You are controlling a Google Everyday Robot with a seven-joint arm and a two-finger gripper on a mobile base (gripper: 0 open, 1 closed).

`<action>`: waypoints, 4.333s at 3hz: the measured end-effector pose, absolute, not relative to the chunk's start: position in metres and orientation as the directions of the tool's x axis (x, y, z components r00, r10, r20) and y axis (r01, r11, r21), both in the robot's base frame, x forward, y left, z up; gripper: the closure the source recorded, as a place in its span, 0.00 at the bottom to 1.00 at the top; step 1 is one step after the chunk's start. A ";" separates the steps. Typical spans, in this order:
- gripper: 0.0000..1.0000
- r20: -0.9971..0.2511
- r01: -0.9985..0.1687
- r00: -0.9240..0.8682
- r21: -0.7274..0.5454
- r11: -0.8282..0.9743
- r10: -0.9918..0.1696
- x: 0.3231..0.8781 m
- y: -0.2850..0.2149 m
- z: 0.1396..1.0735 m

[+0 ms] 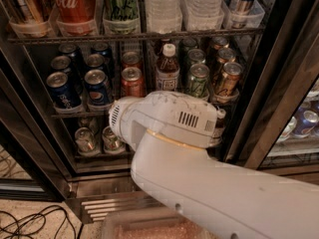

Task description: Pick pepsi can from middle shelf of fridge

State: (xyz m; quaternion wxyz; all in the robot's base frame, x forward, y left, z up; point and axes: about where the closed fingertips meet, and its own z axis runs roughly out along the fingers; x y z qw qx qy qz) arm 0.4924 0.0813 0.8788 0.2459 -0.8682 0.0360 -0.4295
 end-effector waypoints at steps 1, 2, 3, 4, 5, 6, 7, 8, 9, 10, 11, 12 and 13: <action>1.00 0.746 0.178 0.626 -0.420 -0.890 -0.227 0.494 0.090 0.875; 1.00 0.777 0.221 0.614 -0.336 -0.916 -0.137 0.502 0.109 0.869; 1.00 0.807 0.221 0.588 -0.227 -0.949 -0.056 0.510 0.123 0.864; 1.00 0.840 0.183 0.542 -0.128 -0.975 -0.008 0.515 0.134 0.861; 1.00 0.878 0.114 0.479 -0.063 -0.992 0.000 0.519 0.136 0.863; 1.00 0.923 0.035 0.385 -0.011 -0.999 0.003 0.522 0.131 0.865; 1.00 0.936 -0.025 0.353 0.002 -1.000 -0.007 0.524 0.115 0.874; 1.00 0.936 -0.025 0.353 0.002 -1.000 -0.007 0.524 0.115 0.874; 1.00 0.941 -0.011 0.337 -0.009 -1.000 -0.012 0.524 0.116 0.873; 1.00 0.958 0.035 0.285 -0.047 -0.998 -0.035 0.526 0.119 0.872; 1.00 0.978 0.106 0.199 -0.078 -0.991 -0.056 0.529 0.125 0.871; 1.00 0.992 0.180 0.109 -0.083 -0.980 -0.064 0.536 0.134 0.877; 1.00 0.996 0.213 0.066 -0.071 -0.974 -0.058 0.534 0.141 0.890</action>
Offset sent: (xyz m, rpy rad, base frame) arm 0.0280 0.0516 -0.0234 -0.2766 -0.0805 0.0945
